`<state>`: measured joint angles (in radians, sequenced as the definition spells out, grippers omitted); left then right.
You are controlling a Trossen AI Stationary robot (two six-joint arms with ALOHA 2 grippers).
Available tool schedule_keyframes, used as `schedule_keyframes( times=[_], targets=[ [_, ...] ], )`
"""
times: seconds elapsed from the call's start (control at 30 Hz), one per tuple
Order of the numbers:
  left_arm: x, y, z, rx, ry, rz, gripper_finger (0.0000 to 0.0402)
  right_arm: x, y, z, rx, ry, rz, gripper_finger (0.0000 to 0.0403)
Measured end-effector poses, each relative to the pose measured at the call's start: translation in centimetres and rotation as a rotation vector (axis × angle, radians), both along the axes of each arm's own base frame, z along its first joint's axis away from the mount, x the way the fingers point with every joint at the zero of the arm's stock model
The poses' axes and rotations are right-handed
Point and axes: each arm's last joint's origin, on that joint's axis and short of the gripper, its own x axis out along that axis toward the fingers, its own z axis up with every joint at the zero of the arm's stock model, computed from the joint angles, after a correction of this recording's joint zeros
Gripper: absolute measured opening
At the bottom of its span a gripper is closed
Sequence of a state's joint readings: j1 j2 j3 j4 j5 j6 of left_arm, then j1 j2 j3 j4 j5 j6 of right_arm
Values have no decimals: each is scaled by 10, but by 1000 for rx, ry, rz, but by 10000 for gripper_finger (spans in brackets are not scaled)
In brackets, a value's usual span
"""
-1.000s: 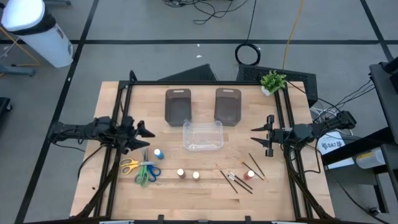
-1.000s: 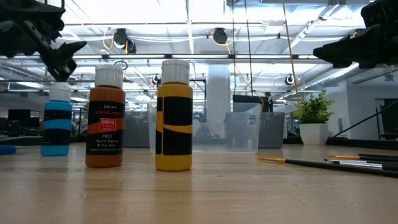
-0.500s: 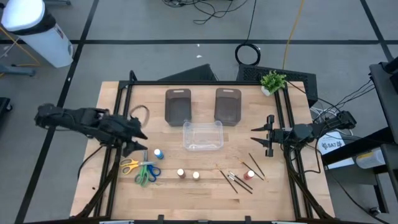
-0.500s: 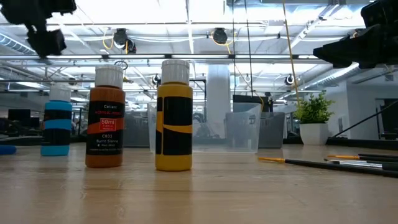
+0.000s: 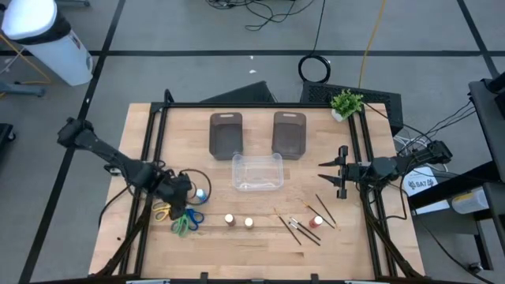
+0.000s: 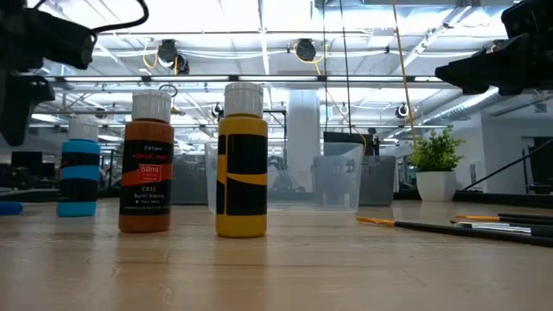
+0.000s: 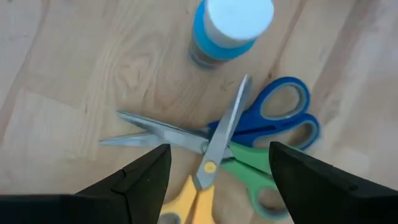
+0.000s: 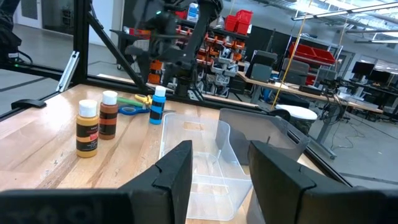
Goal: Pick & Place Paint Supplies
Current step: Put the yellow scissors into the transparent bin
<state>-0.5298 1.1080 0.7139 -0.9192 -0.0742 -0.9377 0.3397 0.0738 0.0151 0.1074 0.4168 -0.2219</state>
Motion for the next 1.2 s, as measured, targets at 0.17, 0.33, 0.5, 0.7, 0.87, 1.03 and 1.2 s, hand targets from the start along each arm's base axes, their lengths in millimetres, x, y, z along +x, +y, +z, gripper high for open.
schedule_keyframes(
  times=[0.17, 0.33, 0.5, 0.7, 0.87, 1.03, 1.2],
  targets=[
    [6, -19, -18, 86, 33, -34, 282, 0, 0, 0, 0, 1, 0, 141],
    [10, -30, -37, 160, 83, -33, 282, 0, 0, 0, 0, 0, 0, 141],
    [17, -40, -52, 182, 90, -65, 282, 0, 0, 0, 0, 0, 0, 141],
    [25, -46, -61, 175, 69, -99, 282, 0, 0, 0, 0, 1, 0, 141],
    [25, -46, -61, 175, 68, -91, 282, 0, 0, 0, 0, 0, 0, 141],
    [25, -46, -61, 178, 69, -110, 281, 0, 0, 0, 0, 1, 0, 141],
    [25, -46, -61, 182, 69, -133, 241, 0, 0, 0, 0, 1, 0, 141]
  ],
)
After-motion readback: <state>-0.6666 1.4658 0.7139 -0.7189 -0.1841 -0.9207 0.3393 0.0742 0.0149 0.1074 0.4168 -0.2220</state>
